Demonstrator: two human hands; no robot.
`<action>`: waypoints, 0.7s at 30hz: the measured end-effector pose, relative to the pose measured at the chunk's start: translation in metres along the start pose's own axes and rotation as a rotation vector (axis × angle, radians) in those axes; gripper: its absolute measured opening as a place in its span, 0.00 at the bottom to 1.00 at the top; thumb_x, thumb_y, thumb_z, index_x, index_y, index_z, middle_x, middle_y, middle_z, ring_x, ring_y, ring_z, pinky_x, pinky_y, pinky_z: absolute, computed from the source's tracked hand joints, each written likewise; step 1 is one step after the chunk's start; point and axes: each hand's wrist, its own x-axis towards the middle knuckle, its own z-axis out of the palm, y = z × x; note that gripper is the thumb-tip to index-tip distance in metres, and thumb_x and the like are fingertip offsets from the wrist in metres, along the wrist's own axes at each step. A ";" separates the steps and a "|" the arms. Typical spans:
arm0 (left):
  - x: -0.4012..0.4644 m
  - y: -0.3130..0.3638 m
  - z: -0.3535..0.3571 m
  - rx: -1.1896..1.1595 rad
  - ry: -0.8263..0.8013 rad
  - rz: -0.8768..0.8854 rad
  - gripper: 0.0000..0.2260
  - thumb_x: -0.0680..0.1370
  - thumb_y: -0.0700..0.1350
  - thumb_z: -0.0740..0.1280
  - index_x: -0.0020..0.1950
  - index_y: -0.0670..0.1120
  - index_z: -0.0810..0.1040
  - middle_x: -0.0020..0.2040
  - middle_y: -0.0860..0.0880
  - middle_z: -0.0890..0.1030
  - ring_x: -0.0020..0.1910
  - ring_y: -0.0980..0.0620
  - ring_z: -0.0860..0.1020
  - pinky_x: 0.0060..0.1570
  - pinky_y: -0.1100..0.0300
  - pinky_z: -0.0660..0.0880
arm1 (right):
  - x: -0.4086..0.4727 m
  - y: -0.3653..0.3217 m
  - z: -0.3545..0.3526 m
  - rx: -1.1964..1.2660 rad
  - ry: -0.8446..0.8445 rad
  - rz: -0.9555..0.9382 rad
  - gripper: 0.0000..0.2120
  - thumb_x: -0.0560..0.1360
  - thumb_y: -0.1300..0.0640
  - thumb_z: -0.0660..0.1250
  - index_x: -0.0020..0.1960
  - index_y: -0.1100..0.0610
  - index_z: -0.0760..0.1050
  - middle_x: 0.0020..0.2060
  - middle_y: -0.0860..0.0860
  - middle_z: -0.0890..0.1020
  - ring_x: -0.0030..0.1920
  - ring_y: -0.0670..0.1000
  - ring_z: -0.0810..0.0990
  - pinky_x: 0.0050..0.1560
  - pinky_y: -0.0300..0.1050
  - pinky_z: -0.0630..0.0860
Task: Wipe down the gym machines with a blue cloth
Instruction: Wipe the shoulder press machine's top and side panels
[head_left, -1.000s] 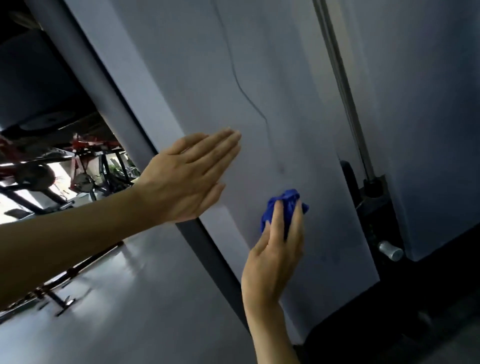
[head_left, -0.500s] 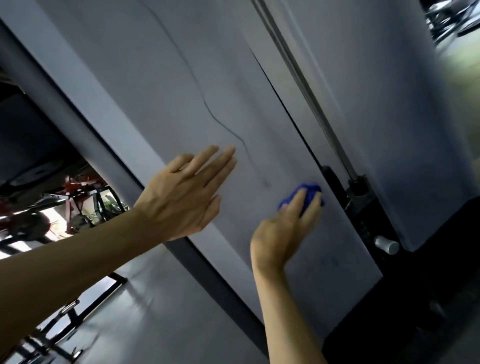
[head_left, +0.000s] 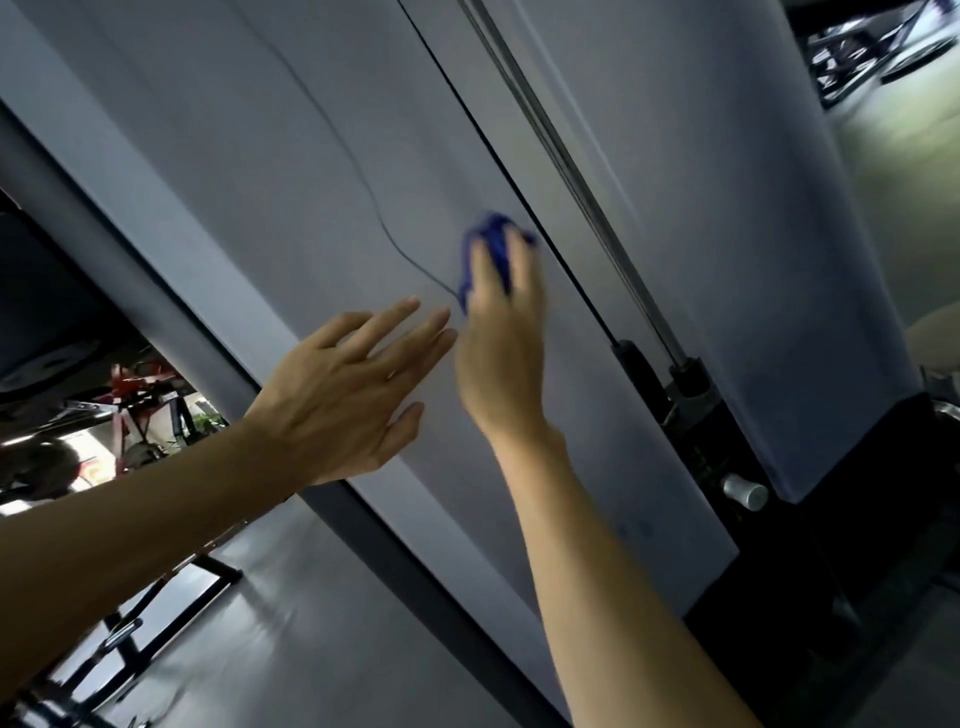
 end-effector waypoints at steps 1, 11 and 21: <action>0.000 0.001 0.001 -0.001 -0.001 -0.002 0.32 0.84 0.58 0.51 0.84 0.43 0.57 0.84 0.44 0.57 0.82 0.40 0.58 0.74 0.45 0.60 | 0.014 0.002 0.001 -0.074 -0.108 -0.141 0.24 0.84 0.63 0.62 0.79 0.56 0.67 0.78 0.56 0.65 0.78 0.58 0.63 0.76 0.54 0.68; -0.002 0.006 0.003 0.026 0.037 -0.035 0.31 0.84 0.56 0.48 0.85 0.43 0.57 0.85 0.44 0.55 0.84 0.42 0.55 0.76 0.46 0.58 | -0.042 0.097 -0.061 -0.278 0.184 0.159 0.24 0.83 0.69 0.58 0.77 0.58 0.69 0.80 0.59 0.59 0.80 0.60 0.59 0.76 0.53 0.65; -0.002 0.008 0.009 0.001 0.092 -0.059 0.30 0.84 0.54 0.49 0.84 0.43 0.58 0.84 0.44 0.57 0.83 0.41 0.55 0.76 0.47 0.58 | -0.116 0.119 -0.085 -0.431 -0.266 -0.337 0.23 0.82 0.67 0.61 0.75 0.56 0.73 0.79 0.56 0.64 0.78 0.60 0.66 0.74 0.57 0.69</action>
